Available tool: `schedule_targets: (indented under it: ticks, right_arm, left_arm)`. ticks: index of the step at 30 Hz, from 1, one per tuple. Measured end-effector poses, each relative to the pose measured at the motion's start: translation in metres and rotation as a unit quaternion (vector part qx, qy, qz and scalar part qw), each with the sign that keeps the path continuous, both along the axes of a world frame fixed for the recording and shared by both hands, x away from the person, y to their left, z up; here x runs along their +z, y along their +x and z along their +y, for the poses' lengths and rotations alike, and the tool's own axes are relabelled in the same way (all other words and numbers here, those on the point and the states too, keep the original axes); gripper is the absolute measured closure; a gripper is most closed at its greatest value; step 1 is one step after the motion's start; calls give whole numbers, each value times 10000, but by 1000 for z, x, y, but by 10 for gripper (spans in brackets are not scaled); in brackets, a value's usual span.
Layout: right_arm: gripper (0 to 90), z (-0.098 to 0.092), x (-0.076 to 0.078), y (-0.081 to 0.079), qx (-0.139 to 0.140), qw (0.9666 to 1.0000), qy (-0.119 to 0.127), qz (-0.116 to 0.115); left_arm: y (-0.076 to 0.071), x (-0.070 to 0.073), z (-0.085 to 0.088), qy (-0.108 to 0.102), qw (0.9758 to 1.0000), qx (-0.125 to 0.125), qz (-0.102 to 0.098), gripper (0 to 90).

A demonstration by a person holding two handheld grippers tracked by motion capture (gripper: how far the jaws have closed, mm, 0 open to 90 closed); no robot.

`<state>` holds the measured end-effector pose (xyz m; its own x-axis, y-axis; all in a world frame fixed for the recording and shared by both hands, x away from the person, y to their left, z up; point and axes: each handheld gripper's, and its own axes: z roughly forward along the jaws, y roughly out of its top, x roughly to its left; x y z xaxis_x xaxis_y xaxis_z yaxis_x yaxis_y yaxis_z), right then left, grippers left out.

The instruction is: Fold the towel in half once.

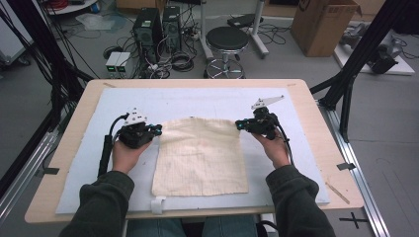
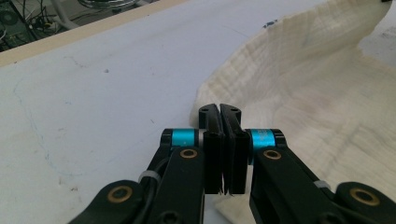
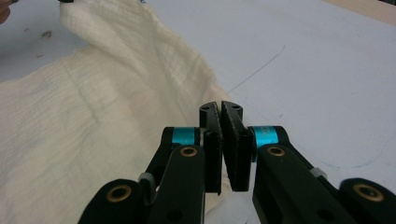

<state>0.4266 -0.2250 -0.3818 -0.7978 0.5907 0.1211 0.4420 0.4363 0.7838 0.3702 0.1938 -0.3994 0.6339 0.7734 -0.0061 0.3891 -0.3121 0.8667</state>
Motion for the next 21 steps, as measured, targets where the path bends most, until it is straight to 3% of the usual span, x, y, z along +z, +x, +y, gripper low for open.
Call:
schedule_targets:
  ticks: [7, 11, 18, 21]
  right_arm:
    - [869, -2, 5, -7, 49, 10000, -34, -14]
    - [870, -1, 6, -14, 134, 9998, -117, -86]
    - [869, -11, -2, -24, 106, 9999, -119, 8]
    - [869, -12, -4, -28, 157, 9998, -101, -55]
  left_arm:
    - [-11, 0, 8, -35, 10000, -47, -32, 877]
    - [-17, 0, 6, 155, 9997, -176, -39, 876]
    - [-27, -4, 5, 143, 9993, -332, -51, 877]
    - [-32, -5, 6, 159, 9992, -366, -49, 877]
